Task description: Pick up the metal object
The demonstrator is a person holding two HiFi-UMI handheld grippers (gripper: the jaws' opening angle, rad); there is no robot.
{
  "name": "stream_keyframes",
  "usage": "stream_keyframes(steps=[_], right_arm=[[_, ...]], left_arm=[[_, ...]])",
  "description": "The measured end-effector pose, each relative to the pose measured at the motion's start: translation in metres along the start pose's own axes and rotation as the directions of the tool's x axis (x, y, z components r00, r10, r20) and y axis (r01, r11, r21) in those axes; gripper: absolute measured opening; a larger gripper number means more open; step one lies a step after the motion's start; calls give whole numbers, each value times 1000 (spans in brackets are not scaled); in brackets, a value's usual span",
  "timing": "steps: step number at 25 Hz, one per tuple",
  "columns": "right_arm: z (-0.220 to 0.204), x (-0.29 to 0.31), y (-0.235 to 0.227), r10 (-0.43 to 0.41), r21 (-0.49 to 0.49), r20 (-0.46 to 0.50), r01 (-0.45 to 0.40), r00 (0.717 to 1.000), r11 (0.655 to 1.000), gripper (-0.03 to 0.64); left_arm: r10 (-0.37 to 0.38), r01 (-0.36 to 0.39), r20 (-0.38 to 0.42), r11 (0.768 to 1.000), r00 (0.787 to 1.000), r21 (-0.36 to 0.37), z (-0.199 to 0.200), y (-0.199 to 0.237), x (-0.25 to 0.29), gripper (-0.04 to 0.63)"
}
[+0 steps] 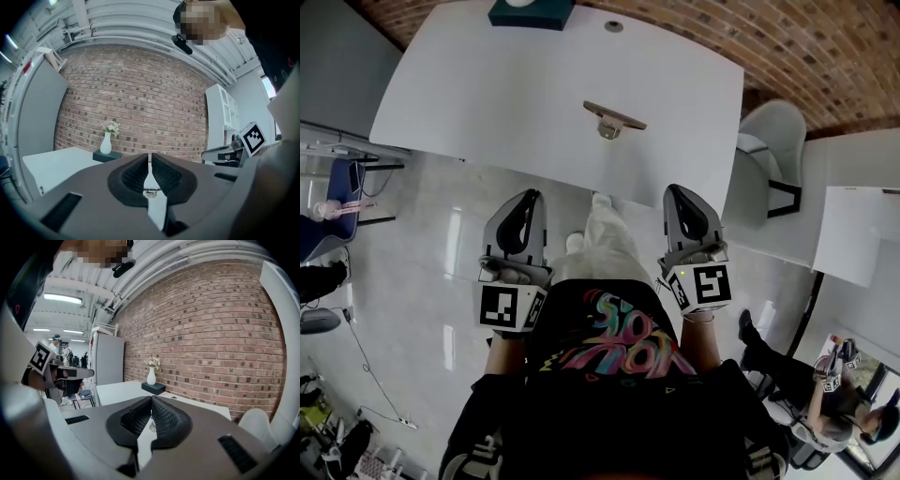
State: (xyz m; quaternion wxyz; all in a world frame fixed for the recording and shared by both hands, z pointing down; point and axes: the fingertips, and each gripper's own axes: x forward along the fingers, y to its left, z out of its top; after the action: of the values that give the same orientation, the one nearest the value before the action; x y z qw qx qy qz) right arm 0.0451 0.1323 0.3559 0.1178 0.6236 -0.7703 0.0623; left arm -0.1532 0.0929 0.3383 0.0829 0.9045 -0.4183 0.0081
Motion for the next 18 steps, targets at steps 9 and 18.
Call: stream_keyframes(steps=[9,18], right_arm=[[17,75,-55,45,-5,11,-45,999,999,17],[55,132,-119,112,-52,64,-109,992,993,17]], left_arm=[[4,-4,14,1000,1000,7,16,12,94,40],[31,-33,58,999,998,38,49,10,180,40]])
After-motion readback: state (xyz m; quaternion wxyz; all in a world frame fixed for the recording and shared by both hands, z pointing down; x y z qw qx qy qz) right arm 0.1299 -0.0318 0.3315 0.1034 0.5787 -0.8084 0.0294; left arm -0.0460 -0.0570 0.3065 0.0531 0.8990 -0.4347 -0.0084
